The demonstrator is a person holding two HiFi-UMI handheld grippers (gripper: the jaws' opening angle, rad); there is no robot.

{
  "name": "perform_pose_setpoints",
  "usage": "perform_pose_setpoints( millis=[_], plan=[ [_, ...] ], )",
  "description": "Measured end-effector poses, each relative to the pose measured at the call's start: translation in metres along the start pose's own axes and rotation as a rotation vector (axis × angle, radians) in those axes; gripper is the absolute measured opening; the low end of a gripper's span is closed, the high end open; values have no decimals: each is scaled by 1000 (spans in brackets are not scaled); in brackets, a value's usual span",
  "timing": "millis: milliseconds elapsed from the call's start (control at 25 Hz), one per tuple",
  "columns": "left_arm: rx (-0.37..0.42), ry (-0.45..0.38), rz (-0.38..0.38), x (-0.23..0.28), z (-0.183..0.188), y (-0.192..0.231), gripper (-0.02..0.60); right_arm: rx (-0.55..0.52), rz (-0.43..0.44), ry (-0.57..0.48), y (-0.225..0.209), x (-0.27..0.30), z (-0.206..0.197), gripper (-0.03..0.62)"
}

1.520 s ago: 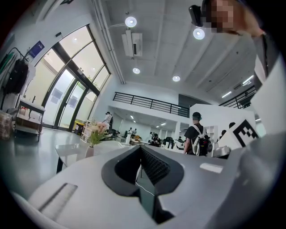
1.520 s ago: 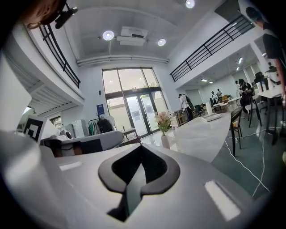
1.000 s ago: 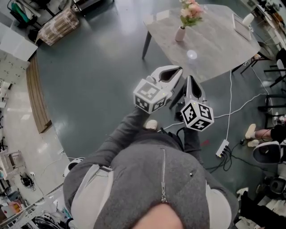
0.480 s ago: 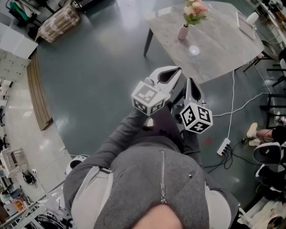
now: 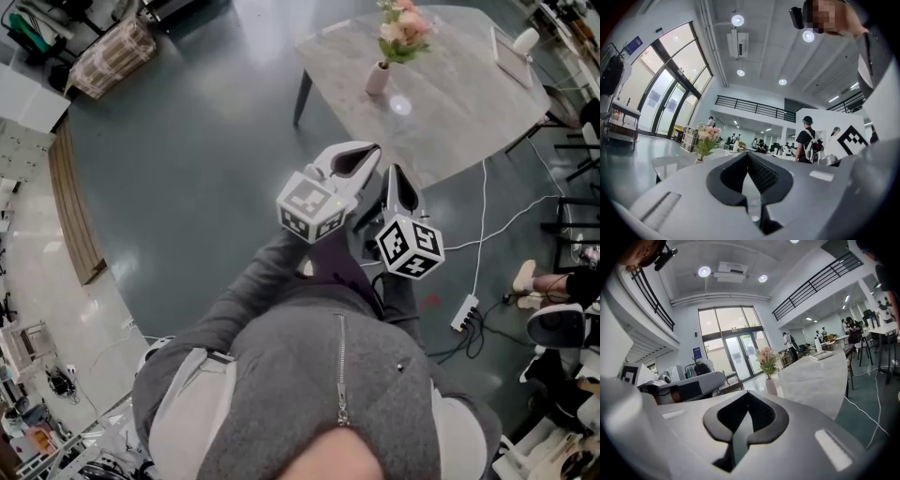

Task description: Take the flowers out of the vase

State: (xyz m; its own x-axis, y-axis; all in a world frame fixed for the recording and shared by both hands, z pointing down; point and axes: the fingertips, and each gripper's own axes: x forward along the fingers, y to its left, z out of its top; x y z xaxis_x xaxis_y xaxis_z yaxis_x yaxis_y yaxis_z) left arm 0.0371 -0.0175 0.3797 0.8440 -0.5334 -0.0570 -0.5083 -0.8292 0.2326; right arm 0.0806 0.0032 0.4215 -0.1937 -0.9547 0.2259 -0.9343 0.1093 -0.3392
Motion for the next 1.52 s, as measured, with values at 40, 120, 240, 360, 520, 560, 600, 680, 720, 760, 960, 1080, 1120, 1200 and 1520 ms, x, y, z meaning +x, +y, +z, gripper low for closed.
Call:
perform_pose_setpoints(
  millis=[40, 120, 240, 360, 520, 560, 600, 680, 720, 760, 960, 1080, 1120, 1200, 1520],
  plan=[
    [1, 2, -2, 5, 0, 5, 9, 4, 1, -5, -3, 6, 3, 3],
    [1, 6, 1, 16, 2, 18, 9, 6, 9, -17, -5, 19, 10, 3],
    [8, 11, 11, 32, 7, 39, 9, 8, 14, -14, -10, 44, 19, 3],
    [23, 12, 8, 46, 15, 57, 9, 6, 23, -24, -11, 68, 33, 3],
    [27, 7, 19, 65, 29, 82, 9, 4, 33, -23, -14, 98, 46, 3],
    [25, 8, 21, 69, 30, 87, 9, 5, 33, -19, -15, 104, 47, 3],
    [23, 11, 25, 73, 31, 93, 9, 5, 32, -15, -17, 110, 49, 3],
    [22, 13, 32, 81, 33, 106, 9, -1, 33, -11, -19, 123, 54, 3],
    [23, 9, 34, 86, 36, 112, 9, -3, 35, -9, -21, 131, 57, 3],
    [25, 4, 34, 91, 38, 117, 9, -5, 37, -8, -23, 138, 59, 3],
    [24, -5, 30, 117, 45, 139, 9, -12, 31, -1, -35, 166, 72, 3],
    [23, -3, 31, 126, 50, 154, 9, -9, 26, 3, -36, 181, 77, 8],
    [24, -2, 31, 130, 51, 159, 9, -8, 27, 5, -39, 187, 78, 12],
    [26, 0, 30, 142, 48, 168, 9, -6, 28, 10, -47, 199, 77, 24],
    [10, 25, 37, 175, 35, 190, 9, 2, 20, 50, -74, 224, 75, 101]
  ],
)
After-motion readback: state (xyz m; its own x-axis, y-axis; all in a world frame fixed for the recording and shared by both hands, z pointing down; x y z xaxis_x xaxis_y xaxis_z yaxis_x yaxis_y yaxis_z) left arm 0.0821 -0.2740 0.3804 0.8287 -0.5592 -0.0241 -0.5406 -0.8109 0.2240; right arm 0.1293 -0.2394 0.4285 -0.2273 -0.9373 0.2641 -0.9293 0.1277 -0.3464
